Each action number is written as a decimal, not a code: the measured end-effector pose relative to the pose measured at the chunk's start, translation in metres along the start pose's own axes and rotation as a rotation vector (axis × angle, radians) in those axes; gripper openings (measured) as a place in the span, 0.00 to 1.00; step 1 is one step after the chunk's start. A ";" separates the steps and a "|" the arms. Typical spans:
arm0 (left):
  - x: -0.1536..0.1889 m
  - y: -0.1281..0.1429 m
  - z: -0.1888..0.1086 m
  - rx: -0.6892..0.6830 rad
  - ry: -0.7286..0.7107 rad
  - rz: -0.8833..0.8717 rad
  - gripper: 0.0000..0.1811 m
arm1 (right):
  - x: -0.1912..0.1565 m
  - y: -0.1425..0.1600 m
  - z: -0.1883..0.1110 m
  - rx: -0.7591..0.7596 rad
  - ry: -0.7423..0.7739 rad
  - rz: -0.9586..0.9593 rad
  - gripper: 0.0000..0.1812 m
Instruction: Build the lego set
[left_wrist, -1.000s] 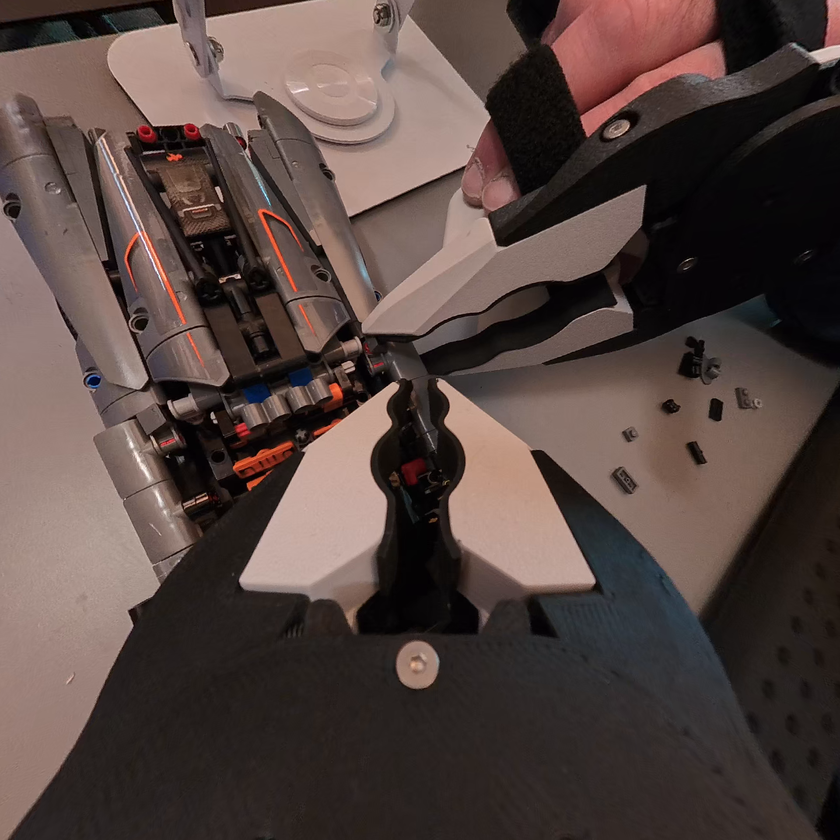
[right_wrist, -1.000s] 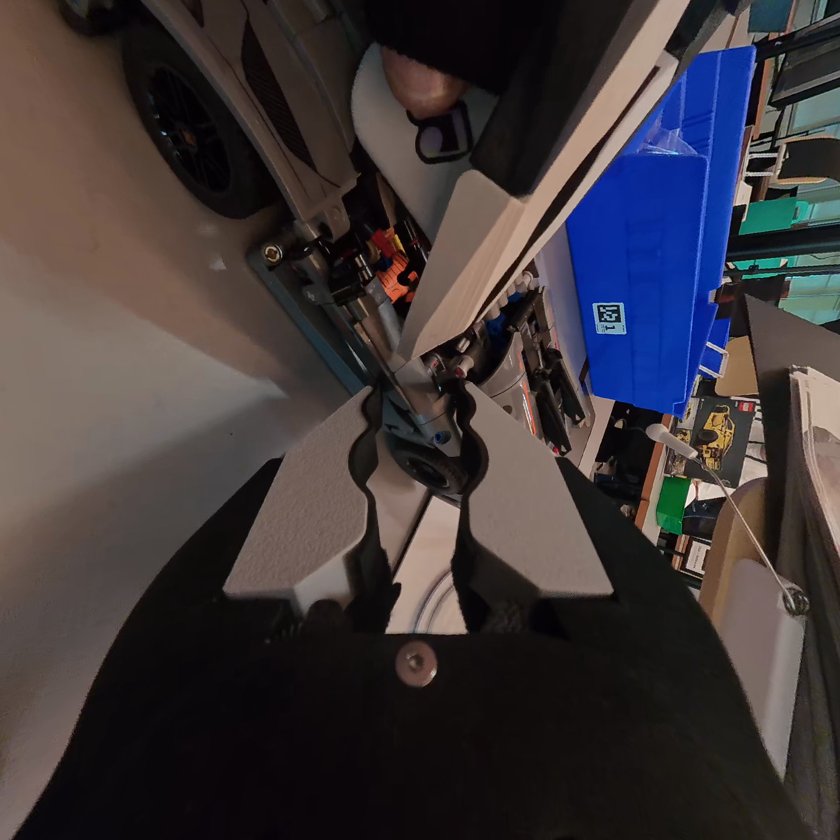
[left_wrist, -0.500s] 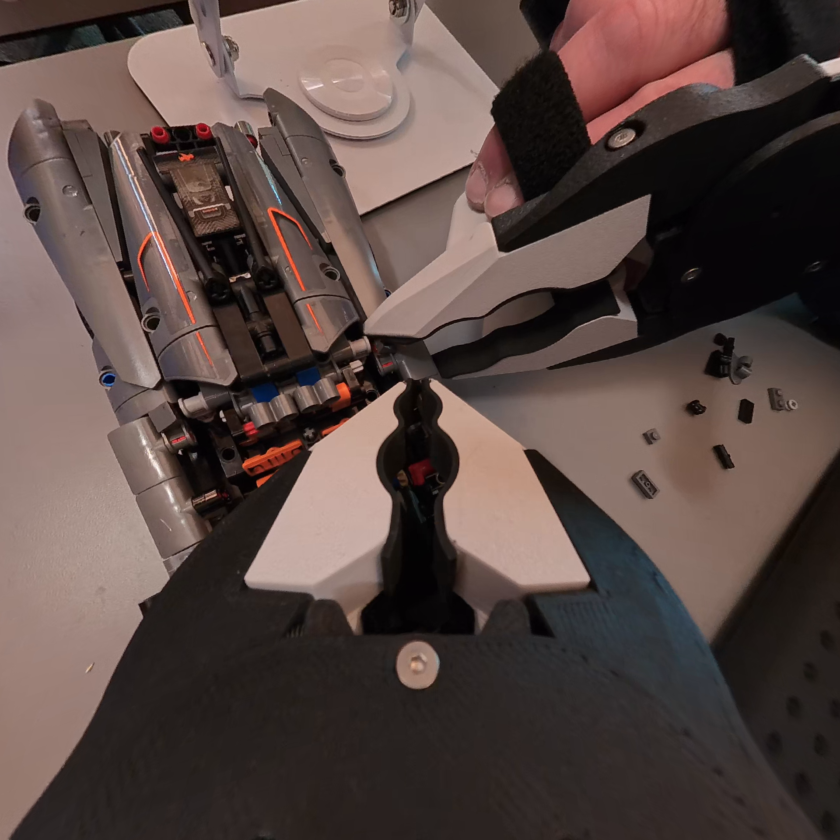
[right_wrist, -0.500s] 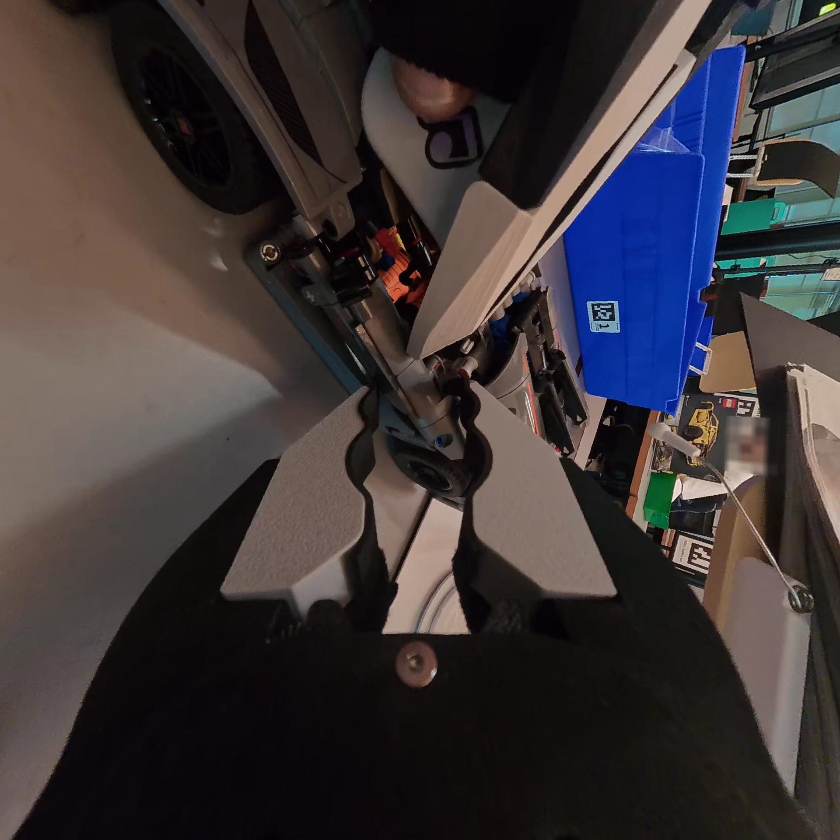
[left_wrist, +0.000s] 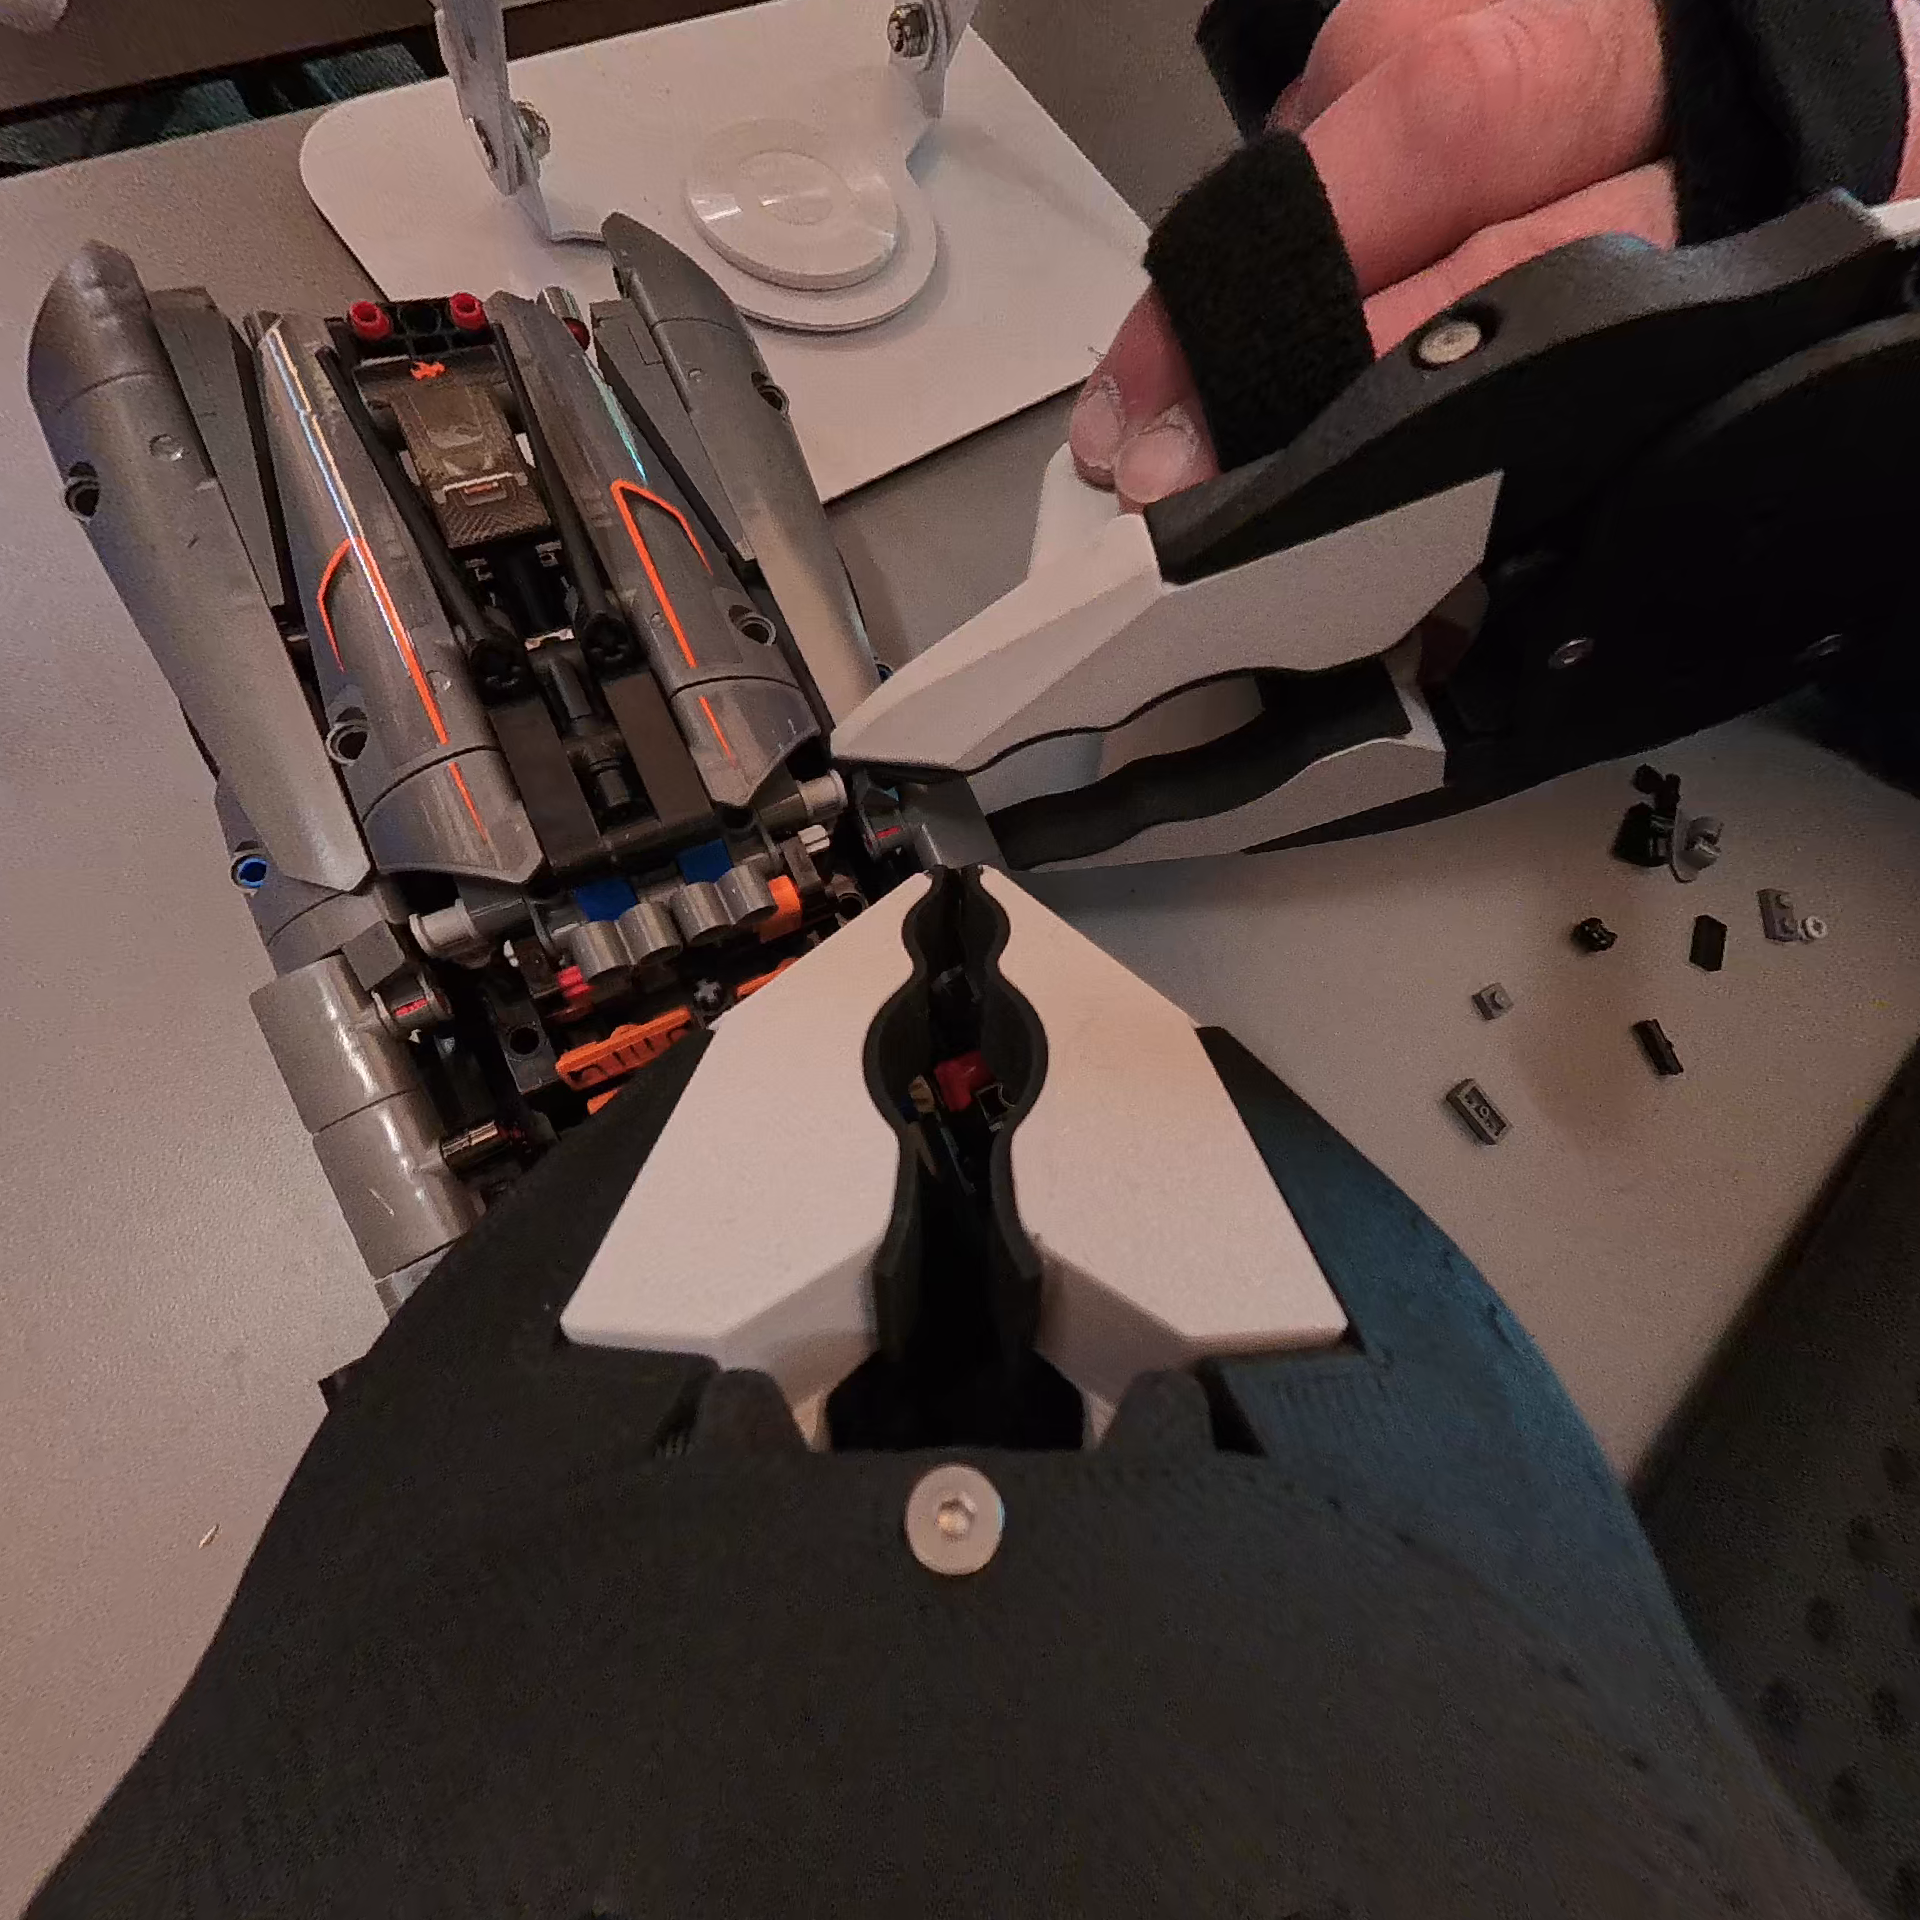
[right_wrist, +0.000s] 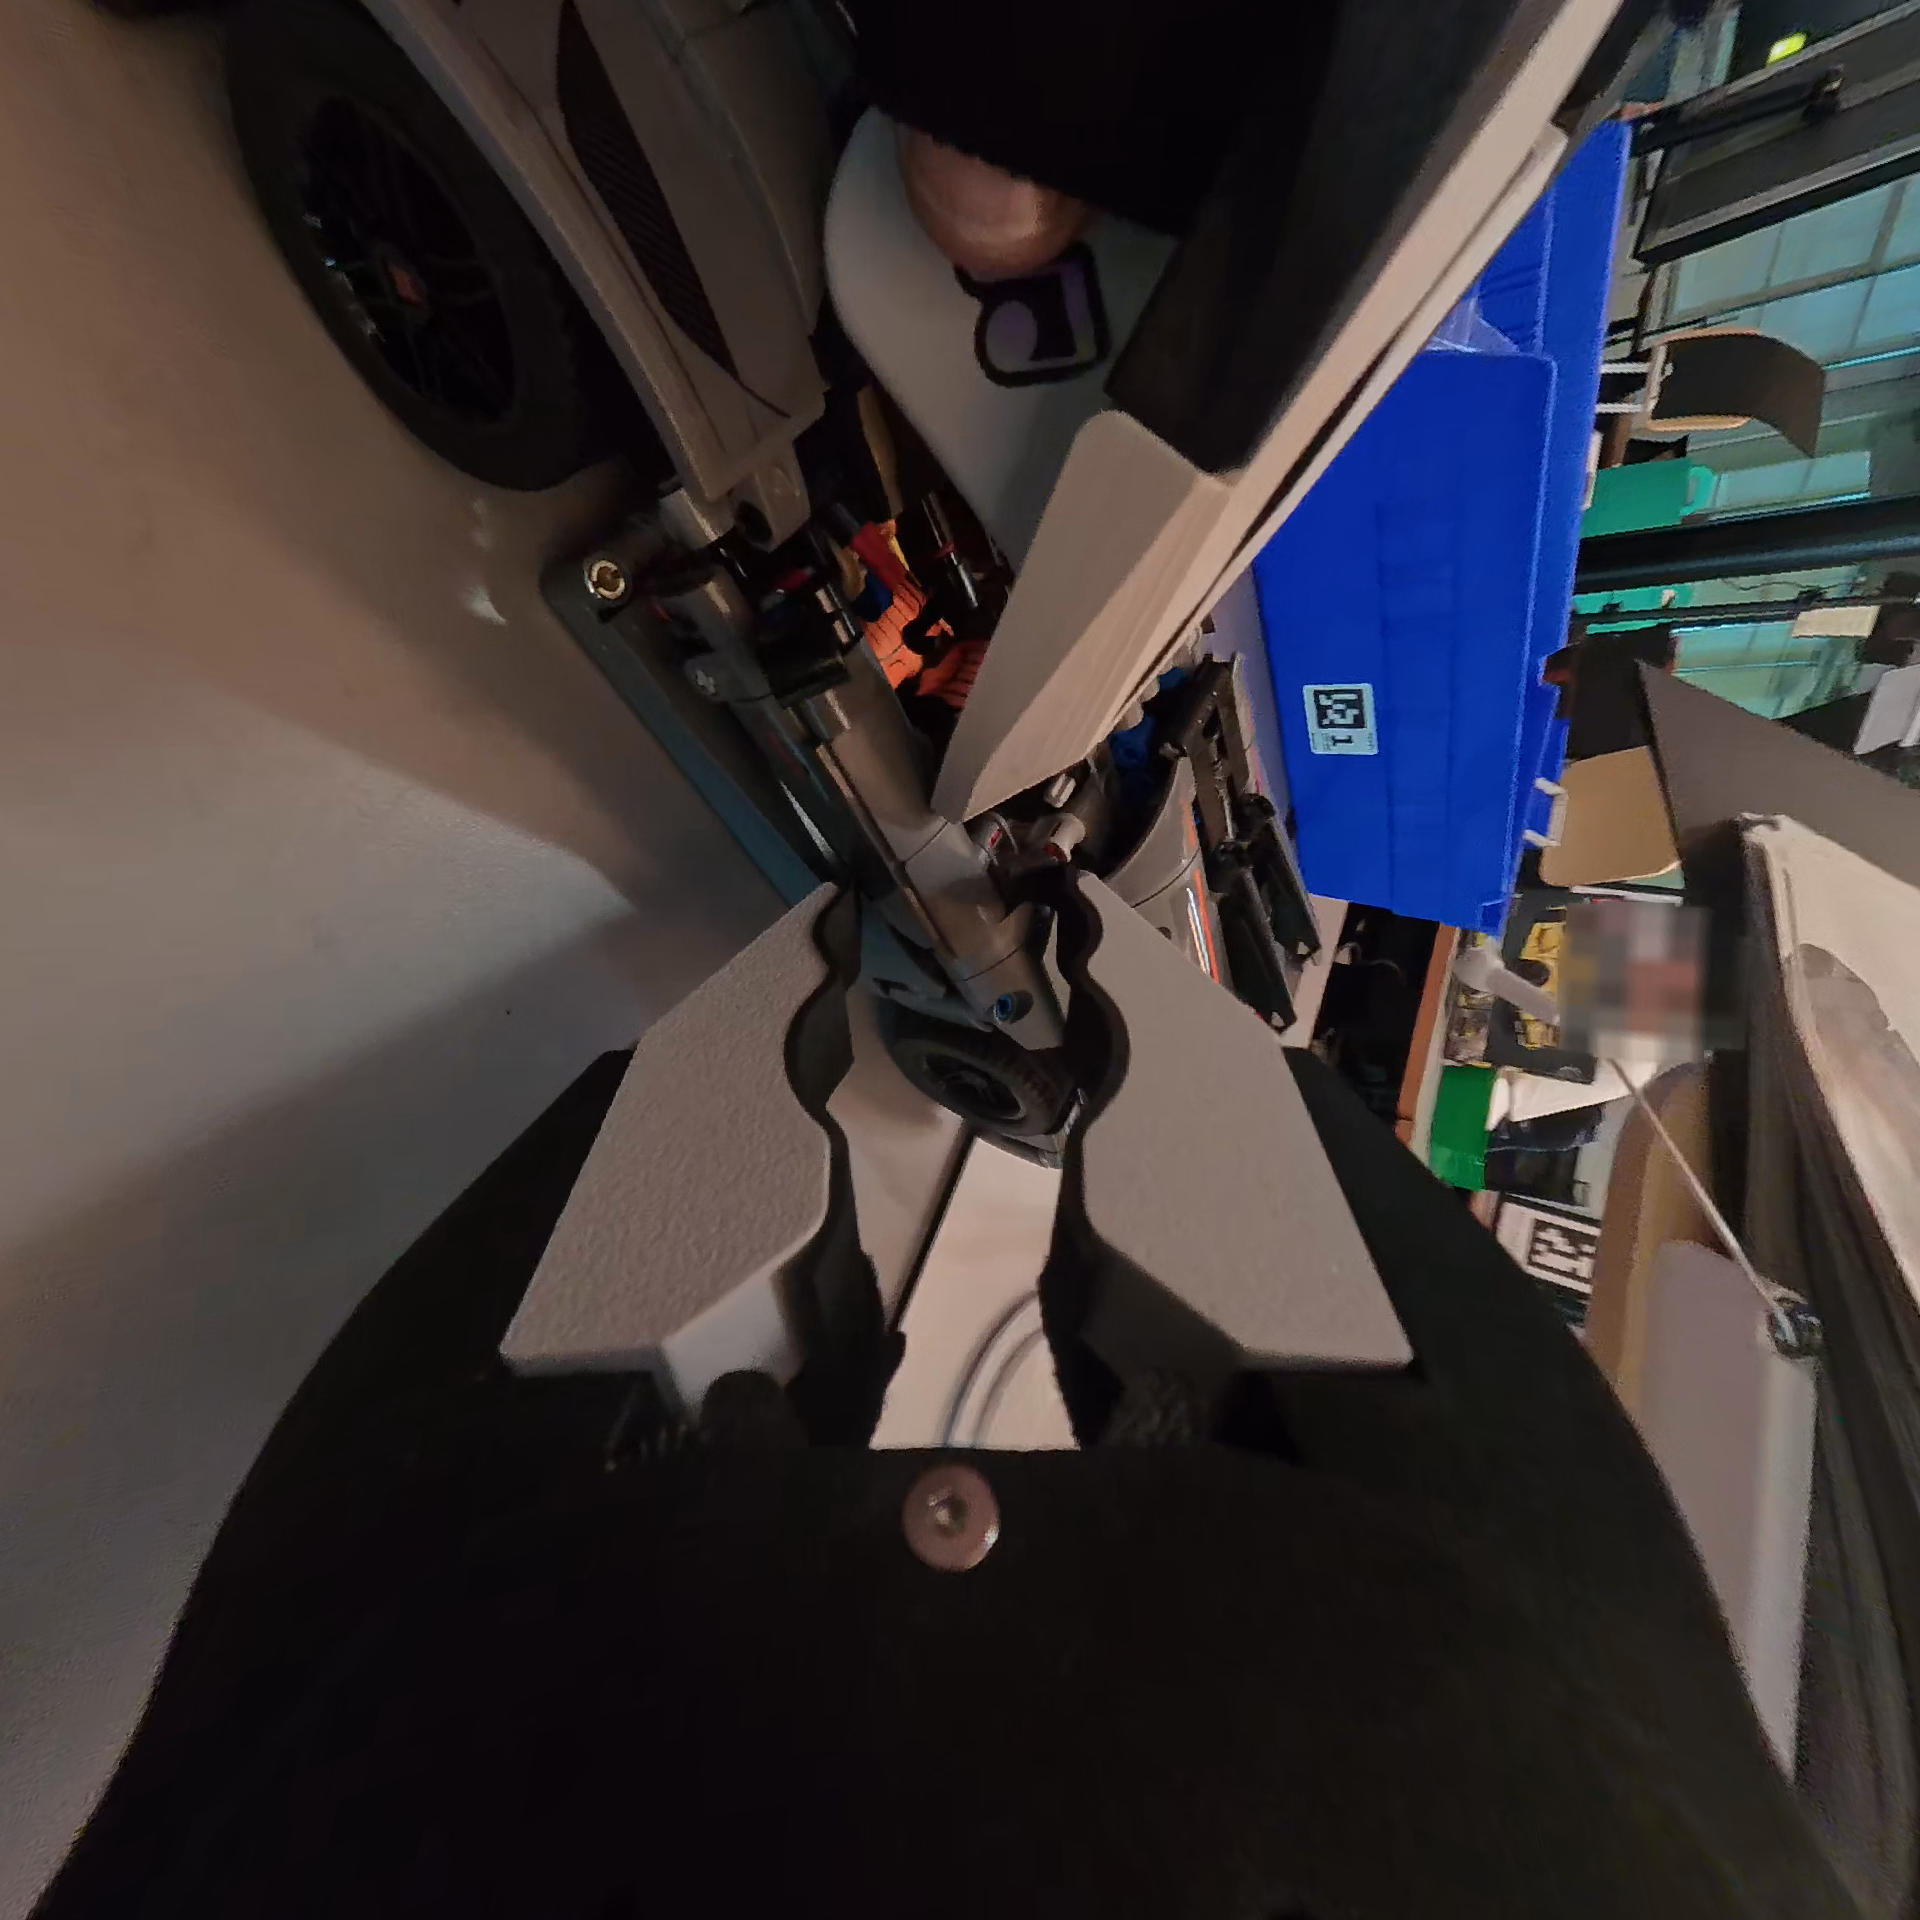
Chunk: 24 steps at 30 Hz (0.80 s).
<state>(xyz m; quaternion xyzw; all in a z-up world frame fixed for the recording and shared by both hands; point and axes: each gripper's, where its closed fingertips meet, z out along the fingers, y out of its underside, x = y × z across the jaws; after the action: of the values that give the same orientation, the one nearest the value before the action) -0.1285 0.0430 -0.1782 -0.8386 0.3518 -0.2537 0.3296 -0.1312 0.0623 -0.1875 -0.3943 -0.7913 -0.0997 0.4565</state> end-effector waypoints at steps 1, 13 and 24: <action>0.000 0.000 0.000 0.000 0.000 0.000 0.00 | 0.000 0.000 0.000 -0.004 0.010 -0.012 0.20; 0.000 0.000 0.001 -0.003 0.000 0.001 0.00 | 0.000 0.001 0.000 -0.006 0.038 -0.046 0.19; 0.001 0.000 0.001 0.003 0.016 -0.007 0.00 | -0.002 0.000 0.001 -0.013 -0.019 -0.062 0.19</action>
<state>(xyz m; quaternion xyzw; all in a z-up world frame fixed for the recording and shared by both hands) -0.1274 0.0427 -0.1783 -0.8373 0.3508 -0.2620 0.3273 -0.1310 0.0619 -0.1893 -0.3733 -0.8069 -0.1154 0.4430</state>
